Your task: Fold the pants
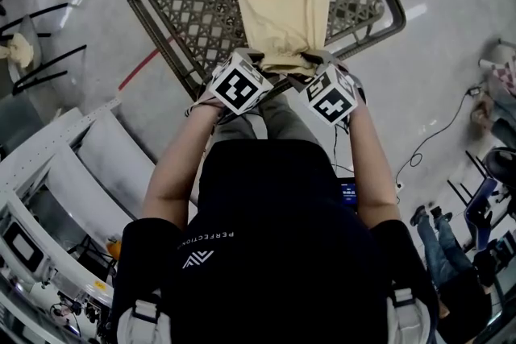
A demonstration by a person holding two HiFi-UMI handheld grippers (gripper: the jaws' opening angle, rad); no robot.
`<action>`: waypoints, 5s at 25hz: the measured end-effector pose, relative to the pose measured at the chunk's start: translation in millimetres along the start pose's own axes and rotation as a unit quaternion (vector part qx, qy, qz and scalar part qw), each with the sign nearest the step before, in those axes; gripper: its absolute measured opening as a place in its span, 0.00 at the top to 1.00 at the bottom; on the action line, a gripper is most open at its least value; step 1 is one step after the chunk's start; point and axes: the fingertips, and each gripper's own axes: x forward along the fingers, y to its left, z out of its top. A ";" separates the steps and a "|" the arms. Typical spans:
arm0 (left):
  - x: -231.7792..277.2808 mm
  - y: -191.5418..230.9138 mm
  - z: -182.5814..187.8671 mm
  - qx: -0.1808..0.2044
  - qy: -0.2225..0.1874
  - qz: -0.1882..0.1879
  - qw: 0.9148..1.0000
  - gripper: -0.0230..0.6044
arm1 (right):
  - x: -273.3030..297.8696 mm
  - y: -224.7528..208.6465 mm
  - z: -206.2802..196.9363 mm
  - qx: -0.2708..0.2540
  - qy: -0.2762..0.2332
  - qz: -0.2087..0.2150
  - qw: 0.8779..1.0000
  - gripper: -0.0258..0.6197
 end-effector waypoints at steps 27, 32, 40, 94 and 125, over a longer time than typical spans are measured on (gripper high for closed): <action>0.0 -0.8 -1.0 0.071 0.015 0.024 0.997 0.79 | -0.9 -1.6 0.3 -0.004 0.032 -0.034 0.999 0.73; -7.7 -14.0 -13.0 0.063 0.026 -0.002 0.998 0.80 | -8.0 15.4 -3.7 0.001 0.041 -0.002 0.999 0.73; -27.6 -45.4 -21.9 0.029 0.024 -0.060 0.998 0.80 | -28.2 47.1 -10.8 -0.001 0.076 0.050 0.996 0.74; -78.1 88.1 100.9 0.021 -0.025 -0.039 0.999 0.79 | -43.6 -89.6 108.6 0.026 0.058 -0.032 0.997 0.73; -53.7 179.6 138.2 -0.015 -0.043 0.038 0.998 0.82 | -16.2 -171.3 139.4 0.050 0.009 -0.095 0.994 0.70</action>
